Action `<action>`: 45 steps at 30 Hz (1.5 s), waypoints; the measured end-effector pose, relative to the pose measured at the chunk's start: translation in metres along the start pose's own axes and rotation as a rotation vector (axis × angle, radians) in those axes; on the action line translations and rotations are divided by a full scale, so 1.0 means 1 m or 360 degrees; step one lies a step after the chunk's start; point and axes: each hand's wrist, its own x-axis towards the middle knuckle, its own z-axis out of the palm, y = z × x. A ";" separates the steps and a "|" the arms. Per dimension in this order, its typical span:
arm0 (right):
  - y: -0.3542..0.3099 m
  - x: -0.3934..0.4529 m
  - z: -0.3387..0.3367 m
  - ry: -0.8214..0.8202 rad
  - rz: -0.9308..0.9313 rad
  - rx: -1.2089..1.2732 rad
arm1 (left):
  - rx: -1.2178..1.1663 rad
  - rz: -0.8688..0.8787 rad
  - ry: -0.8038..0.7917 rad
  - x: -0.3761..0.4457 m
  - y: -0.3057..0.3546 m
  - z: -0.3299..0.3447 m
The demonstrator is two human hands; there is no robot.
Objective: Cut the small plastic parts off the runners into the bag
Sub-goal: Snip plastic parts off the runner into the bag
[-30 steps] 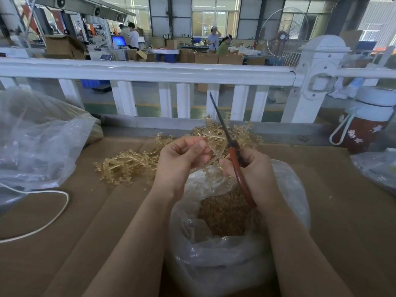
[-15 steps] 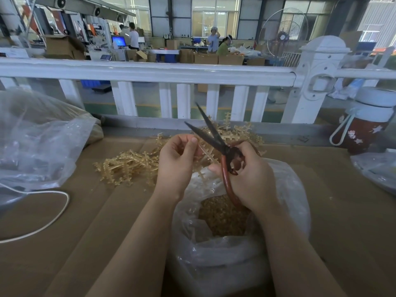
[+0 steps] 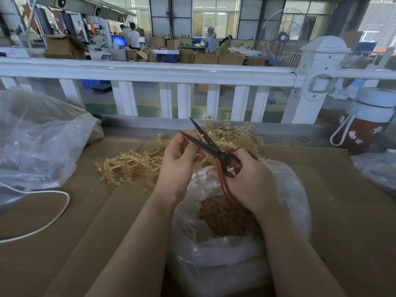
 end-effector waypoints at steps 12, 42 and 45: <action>-0.001 0.000 0.000 0.0072 0.0011 -0.0012 | -0.0067 -0.0054 -0.0026 0.000 0.002 0.001; -0.003 -0.001 -0.002 0.0095 -0.0040 0.0044 | 0.0084 0.0087 -0.0057 -0.001 0.001 -0.001; -0.003 -0.001 -0.002 0.0109 -0.0060 0.0062 | 0.0012 0.0042 -0.0063 -0.001 0.002 0.000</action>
